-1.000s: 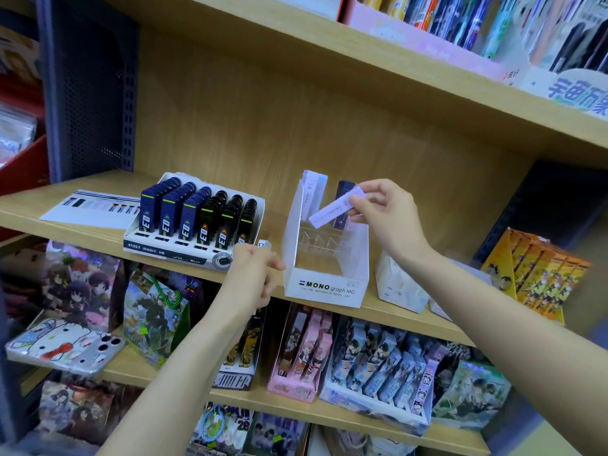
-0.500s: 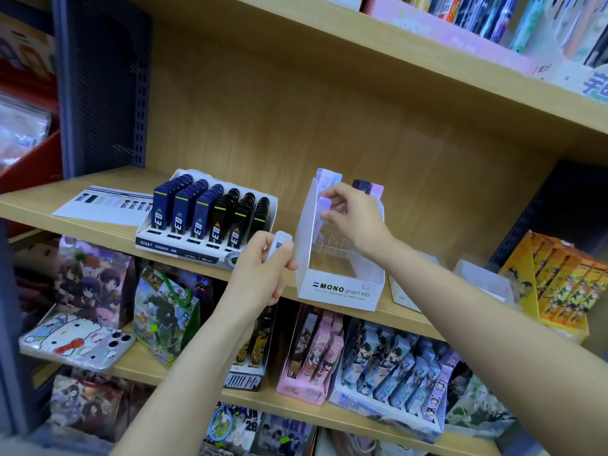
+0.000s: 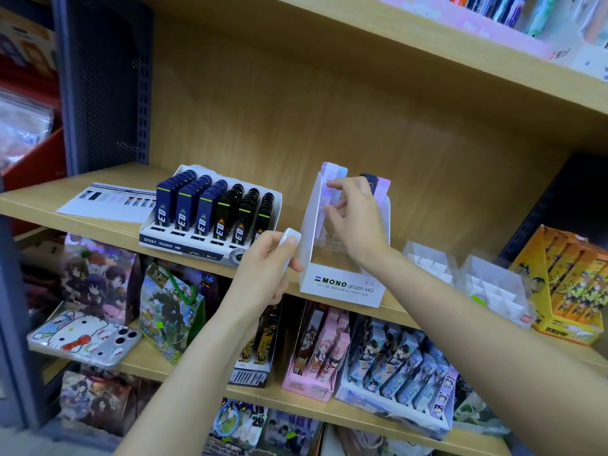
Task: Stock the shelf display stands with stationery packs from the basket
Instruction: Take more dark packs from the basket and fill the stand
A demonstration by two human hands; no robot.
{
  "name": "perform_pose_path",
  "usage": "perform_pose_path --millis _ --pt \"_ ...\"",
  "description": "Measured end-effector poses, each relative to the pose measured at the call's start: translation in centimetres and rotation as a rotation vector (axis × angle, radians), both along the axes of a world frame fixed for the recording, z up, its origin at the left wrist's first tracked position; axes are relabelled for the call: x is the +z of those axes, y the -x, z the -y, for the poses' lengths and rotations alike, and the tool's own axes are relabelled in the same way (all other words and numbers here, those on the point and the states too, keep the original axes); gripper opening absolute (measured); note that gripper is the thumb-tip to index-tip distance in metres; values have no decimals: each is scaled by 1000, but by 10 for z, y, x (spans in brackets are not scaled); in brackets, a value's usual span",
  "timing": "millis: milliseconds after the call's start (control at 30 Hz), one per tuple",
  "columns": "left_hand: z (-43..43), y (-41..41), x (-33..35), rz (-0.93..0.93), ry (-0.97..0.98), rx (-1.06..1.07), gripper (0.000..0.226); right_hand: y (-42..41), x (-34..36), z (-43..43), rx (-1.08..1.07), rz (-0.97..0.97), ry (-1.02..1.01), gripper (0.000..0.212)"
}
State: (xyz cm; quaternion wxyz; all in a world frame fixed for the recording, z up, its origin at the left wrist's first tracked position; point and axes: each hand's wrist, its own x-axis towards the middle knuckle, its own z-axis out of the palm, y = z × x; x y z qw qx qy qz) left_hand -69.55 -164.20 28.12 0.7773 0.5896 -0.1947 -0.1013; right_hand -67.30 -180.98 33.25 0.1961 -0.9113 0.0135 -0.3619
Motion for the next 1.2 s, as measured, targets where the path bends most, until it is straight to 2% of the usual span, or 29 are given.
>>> perform_pose_path --millis 133,200,267,367,467,533,700,800,900,1000,1100,1200 --pt "1 0 2 -77 87 -54 29 26 -1 -19 99 33 -171 16" --pt "4 -1 1 -63 93 -51 32 43 1 -30 168 -91 -309 21" --pt "7 -2 2 -49 110 -67 27 57 3 -37 238 -239 -405 24" --pt "5 6 1 88 17 -43 14 72 3 -40 338 -312 -528 18" --pt "4 11 0 249 -22 -22 3 84 4 -34 372 -330 -642 21" --pt "4 12 -2 330 -70 -4 11 92 5 -29 380 -350 -674 22" --pt "14 27 -3 427 -145 69 14 111 0 -17 370 -352 -715 15" --pt "24 34 -8 515 -227 174 17 120 7 -6 333 -284 -711 14" --pt "30 34 -9 662 -397 233 18 121 24 12 253 -138 -684 17" --pt "37 27 -10 845 -626 285 28 107 35 32 122 8 -548 15" --pt "45 24 -14 1051 -844 371 30 85 37 42 47 58 -421 17" --pt "47 20 -20 1115 -931 414 37 62 33 38 67 56 -335 16"
